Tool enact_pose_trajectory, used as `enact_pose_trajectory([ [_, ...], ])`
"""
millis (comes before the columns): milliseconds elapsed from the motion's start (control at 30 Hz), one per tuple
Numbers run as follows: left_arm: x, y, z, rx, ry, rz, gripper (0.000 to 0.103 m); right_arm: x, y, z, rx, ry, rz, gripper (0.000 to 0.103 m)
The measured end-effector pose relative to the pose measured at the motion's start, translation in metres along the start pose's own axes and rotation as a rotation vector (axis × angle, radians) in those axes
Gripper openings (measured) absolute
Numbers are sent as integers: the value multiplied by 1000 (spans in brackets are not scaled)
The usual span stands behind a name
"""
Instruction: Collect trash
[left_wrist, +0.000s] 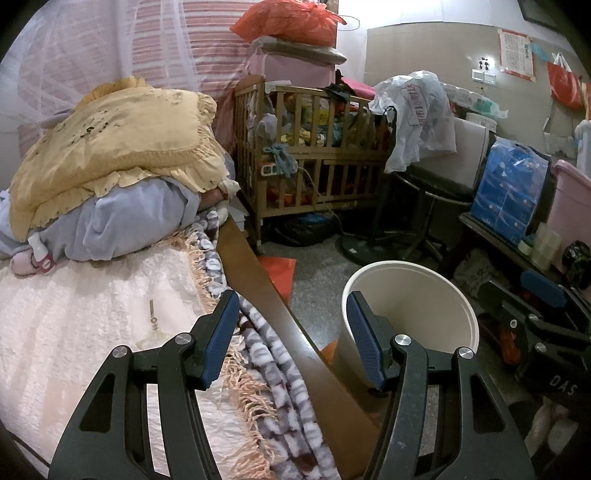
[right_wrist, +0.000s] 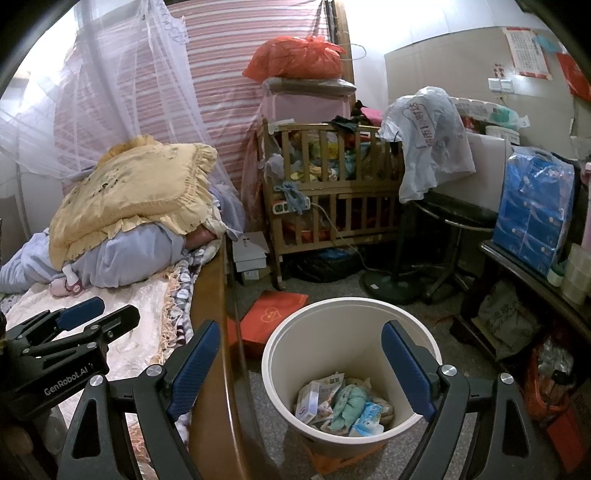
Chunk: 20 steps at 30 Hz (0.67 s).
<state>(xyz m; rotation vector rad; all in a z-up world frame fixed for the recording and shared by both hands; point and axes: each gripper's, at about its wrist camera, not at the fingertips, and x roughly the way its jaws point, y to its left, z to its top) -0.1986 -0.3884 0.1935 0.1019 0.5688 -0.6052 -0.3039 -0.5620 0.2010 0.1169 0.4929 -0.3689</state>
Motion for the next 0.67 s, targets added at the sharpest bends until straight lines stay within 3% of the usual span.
enact_pose_trajectory([
  [667, 1, 7, -3, 29, 16, -36, 59, -1, -3, -7, -1, 21, 0, 88],
])
